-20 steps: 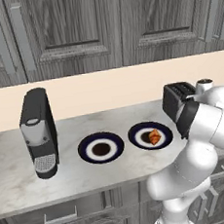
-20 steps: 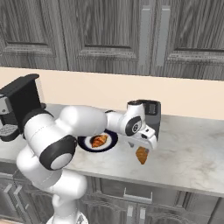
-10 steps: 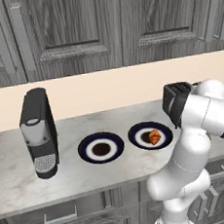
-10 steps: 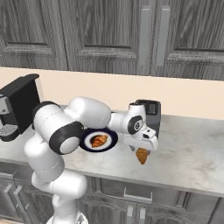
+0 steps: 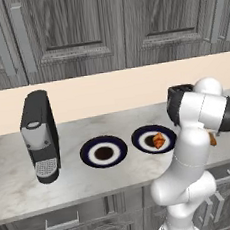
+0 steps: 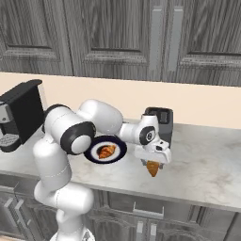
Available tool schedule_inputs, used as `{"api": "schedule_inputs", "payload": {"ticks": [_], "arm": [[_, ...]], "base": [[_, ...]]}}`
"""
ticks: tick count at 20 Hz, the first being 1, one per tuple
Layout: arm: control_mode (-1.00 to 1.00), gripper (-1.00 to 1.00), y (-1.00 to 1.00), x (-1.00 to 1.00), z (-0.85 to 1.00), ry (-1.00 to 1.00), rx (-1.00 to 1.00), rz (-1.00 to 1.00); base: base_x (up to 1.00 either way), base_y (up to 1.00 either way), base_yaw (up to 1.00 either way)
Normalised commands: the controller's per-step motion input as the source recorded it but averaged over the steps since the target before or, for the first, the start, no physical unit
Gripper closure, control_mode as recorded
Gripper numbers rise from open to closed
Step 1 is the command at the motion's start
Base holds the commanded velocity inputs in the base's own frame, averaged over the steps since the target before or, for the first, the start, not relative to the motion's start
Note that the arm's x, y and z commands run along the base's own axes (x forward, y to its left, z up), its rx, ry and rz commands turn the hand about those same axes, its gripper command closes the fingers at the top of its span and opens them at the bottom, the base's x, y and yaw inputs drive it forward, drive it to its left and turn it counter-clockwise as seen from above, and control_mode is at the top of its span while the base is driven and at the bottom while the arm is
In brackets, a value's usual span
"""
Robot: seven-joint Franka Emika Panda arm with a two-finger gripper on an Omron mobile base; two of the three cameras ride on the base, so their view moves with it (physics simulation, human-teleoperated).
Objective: Place the pastries on the plates.
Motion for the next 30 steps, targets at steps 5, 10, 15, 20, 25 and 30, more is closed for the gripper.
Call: {"api": "schedule_inputs", "payload": {"ticks": [5, 10, 15, 20, 25, 30], "arm": [[-1.0, 1.0, -0.09, 0.0, -0.24, 0.0, 0.0, 0.01], [-1.0, 1.0, -0.01, 0.0, -0.07, 0.0, 0.0, 0.0], [-1.0, 1.0, 0.0, -0.18, 0.26, -0.05, 0.0, 0.02], [-1.0, 1.0, 0.12, -0.35, 0.56, -0.09, 0.0, 0.02], [-1.0, 1.0, 0.58, -0.29, 0.36, -0.01, 0.0, 0.03], [-1.0, 1.0, 0.83, -0.25, 0.21, -0.01, 0.0, 0.03]], "base": [[0.0, 0.0, 0.0], [0.0, 0.0, 0.0], [0.0, 0.0, 0.0], [0.0, 0.0, 0.0], [0.0, 0.0, 0.0], [0.0, 0.0, 0.0]]}}
